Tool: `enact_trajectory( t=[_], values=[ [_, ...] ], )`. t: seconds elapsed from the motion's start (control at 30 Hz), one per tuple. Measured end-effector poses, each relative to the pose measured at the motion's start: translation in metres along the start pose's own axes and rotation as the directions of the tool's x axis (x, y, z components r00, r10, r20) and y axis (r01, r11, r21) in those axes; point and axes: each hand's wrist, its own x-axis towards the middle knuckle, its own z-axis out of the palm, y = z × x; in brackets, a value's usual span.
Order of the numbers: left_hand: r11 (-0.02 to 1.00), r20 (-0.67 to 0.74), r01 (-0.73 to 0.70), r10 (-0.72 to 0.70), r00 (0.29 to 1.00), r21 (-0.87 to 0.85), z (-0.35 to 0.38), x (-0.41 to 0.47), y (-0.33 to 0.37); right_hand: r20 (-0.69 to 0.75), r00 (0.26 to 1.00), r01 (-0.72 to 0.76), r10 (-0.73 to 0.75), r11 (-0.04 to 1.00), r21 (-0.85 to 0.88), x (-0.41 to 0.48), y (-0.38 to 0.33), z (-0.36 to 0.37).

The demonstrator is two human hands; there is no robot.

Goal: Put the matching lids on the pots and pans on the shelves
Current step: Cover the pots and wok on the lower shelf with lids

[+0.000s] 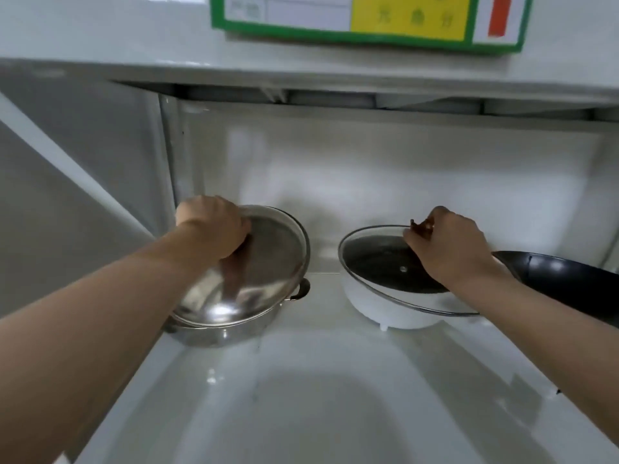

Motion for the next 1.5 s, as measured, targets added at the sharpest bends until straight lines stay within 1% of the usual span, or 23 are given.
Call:
enact_trajectory(
  t=[0.13,0.2,0.27,0.37,0.43,0.53,0.63,0.8,0.9,1.0,1.13,1.23,1.37,1.43,1.5],
  values=[
    [0.998,0.077,0.011,-0.017,0.997,0.069,0.027,0.015,0.002,-0.131,0.989,0.064,-0.07,0.997,-0.049,0.015,0.014,0.027],
    [0.994,0.099,-0.002,-0.009,0.995,0.112,0.037,0.02,0.003,-0.161,0.985,0.059,-0.067,0.997,-0.055,0.023,0.015,0.035],
    [0.987,0.119,-0.027,0.009,0.993,0.158,0.046,0.025,0.001,-0.129,0.991,0.033,-0.041,0.997,-0.067,0.031,0.012,0.043],
    [0.965,0.144,-0.111,0.078,0.986,0.238,0.06,0.03,0.0,-0.034,0.999,0.013,-0.017,0.993,-0.114,0.039,0.007,0.06],
    [0.958,0.144,-0.147,0.114,0.983,0.246,0.068,0.032,0.001,0.014,1.0,-0.012,0.014,0.993,-0.12,0.038,0.006,0.074],
    [0.956,0.155,-0.165,0.13,0.979,0.241,0.079,0.033,0.006,0.04,0.999,-0.011,0.018,0.986,-0.168,0.031,0.012,0.09],
    [0.964,0.174,-0.147,0.11,0.979,0.221,0.087,0.037,0.009,0.054,0.998,0.0,0.01,0.985,-0.17,0.036,0.018,0.092],
    [0.967,0.155,-0.12,0.087,0.984,0.224,0.088,0.041,0.011,0.146,0.988,-0.023,0.045,0.989,-0.148,0.055,0.021,0.093],
    [0.968,0.124,-0.121,0.095,0.988,0.222,0.094,0.041,0.009,0.148,0.988,-0.022,0.043,0.99,-0.139,0.06,0.026,0.097],
    [0.965,0.109,-0.116,0.092,0.99,0.235,0.095,0.039,0.011,0.148,0.989,0.011,0.009,0.991,-0.137,0.06,0.032,0.099],
    [0.964,0.117,-0.126,0.101,0.988,0.235,0.094,0.038,0.011,0.155,0.988,0.044,-0.02,0.987,-0.153,0.06,0.033,0.097],
    [0.962,0.119,-0.137,0.112,0.987,0.238,0.093,0.035,0.01,0.156,0.988,0.039,-0.012,0.984,-0.176,0.058,0.032,0.097],
    [0.971,0.115,-0.1,0.077,0.99,0.216,0.091,0.033,0.011,0.148,0.989,0.017,0.01,0.984,-0.178,0.055,0.031,0.098],
    [0.962,0.117,-0.118,0.092,0.989,0.248,0.09,0.032,0.012,0.186,0.982,0.004,0.023,0.989,-0.145,0.055,0.033,0.098],
    [0.925,0.137,-0.185,0.146,0.98,0.333,0.089,0.033,0.013,0.271,0.963,0.002,0.013,0.998,-0.056,0.052,0.036,0.095]
  ],
)
